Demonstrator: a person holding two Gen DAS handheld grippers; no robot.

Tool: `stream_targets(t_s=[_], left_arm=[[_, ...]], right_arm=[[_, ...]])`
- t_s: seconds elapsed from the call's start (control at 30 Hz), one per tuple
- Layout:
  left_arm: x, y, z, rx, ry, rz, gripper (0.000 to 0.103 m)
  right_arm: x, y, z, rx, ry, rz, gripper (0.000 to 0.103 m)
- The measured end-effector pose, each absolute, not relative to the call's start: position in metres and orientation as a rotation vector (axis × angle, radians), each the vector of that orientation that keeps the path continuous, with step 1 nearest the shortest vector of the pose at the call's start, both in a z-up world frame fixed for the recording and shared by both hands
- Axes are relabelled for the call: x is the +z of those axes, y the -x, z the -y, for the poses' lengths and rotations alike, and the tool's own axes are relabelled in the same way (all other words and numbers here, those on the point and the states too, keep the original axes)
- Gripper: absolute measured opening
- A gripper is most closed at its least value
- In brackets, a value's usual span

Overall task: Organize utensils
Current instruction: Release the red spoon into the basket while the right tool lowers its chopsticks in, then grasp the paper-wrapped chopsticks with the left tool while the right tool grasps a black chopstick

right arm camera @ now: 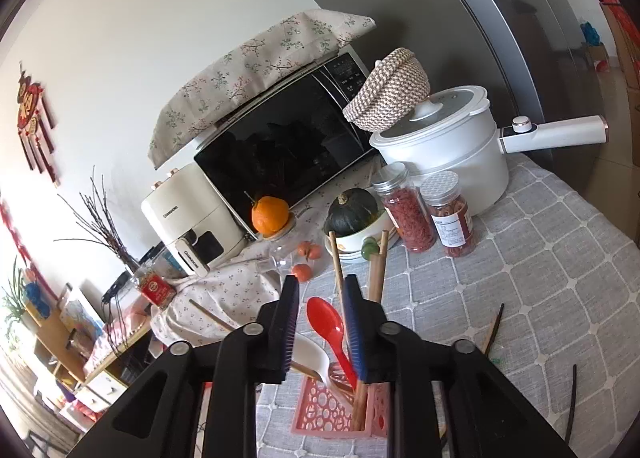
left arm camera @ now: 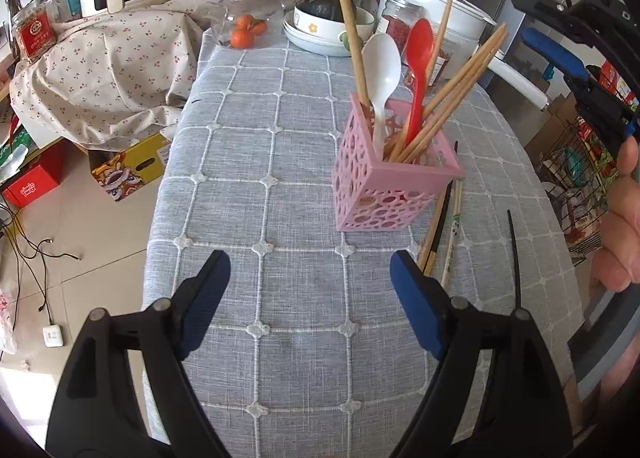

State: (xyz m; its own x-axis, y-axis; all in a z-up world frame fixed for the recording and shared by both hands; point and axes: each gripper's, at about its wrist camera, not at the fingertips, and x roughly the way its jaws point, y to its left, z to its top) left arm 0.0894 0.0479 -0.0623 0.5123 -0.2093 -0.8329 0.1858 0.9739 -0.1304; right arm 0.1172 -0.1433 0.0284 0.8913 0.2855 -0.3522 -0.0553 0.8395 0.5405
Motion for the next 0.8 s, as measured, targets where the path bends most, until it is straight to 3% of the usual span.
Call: stream_targets(t_s=[0.27, 0.47, 0.8], left_arm=[[-0.058, -0.087, -0.036, -0.265, 0.009, -0.994, 0.082], [-0.057, -0.083, -0.022, -0.294, -0.010, -0.993, 0.082], [-0.066, -0.080, 0.017, -0.345, -0.065, -1.025, 0.083]], right_arm=[[0.051, -0.091, 0.167, 0.216, -0.459, -0.442, 0.057], [0.044, -0.072, 0.192, 0.164, -0.354, -0.541, 0.071], [-0.031, -0.053, 0.233, 0.034, -0.144, -0.903, 0.071]])
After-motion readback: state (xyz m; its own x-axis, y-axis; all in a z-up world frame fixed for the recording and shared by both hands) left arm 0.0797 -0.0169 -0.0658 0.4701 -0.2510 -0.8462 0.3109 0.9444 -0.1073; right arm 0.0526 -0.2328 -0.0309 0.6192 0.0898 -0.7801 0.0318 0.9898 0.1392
